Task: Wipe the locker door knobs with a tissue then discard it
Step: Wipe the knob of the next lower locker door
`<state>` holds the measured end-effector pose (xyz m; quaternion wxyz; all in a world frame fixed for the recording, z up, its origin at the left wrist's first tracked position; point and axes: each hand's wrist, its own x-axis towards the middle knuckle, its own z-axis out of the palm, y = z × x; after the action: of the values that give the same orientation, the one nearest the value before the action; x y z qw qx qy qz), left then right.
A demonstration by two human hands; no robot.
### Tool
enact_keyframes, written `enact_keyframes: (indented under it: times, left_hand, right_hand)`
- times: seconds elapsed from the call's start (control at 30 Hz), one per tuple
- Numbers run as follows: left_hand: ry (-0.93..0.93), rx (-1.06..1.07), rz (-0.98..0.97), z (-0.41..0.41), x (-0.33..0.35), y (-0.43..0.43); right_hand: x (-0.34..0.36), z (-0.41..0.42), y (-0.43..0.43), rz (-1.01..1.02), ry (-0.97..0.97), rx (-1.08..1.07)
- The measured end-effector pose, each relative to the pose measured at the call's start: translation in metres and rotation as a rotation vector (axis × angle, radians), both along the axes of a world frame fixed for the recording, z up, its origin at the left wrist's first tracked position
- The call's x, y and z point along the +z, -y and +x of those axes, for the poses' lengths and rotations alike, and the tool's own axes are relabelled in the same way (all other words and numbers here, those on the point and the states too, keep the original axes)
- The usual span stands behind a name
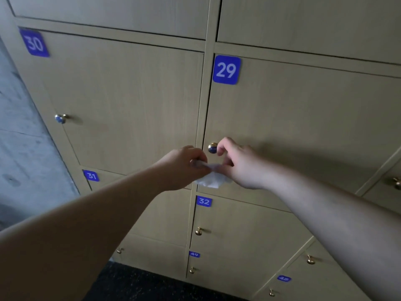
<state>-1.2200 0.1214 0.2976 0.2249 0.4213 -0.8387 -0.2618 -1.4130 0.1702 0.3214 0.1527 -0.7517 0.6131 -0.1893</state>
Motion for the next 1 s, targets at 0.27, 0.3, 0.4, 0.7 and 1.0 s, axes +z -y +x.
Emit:
enact_keyframes:
  times: [0.27,0.3,0.4,0.7,1.0]
  left_hand:
    - [-0.092,0.142,-0.016,-0.001,-0.012,0.016]
    - [-0.117,0.135,-0.001,-0.001,-0.014,0.016]
    - [-0.184,0.154,0.040,0.000,-0.020,0.020]
    - [-0.332,0.223,0.212,-0.020,-0.043,0.040]
    - [-0.963,0.241,0.589,-0.048,-0.076,0.034]
  right_hand:
    - [0.018,0.011,0.011,0.068,-0.067,0.123]
    - [0.021,0.013,0.012,0.017,-0.117,0.129]
    - [0.044,0.009,0.021,-0.395,-0.235,0.121]
    - [0.120,-0.014,0.064,-1.089,-0.864,0.079]
    - [0.115,-0.025,0.082,-1.036,-1.129,0.006]
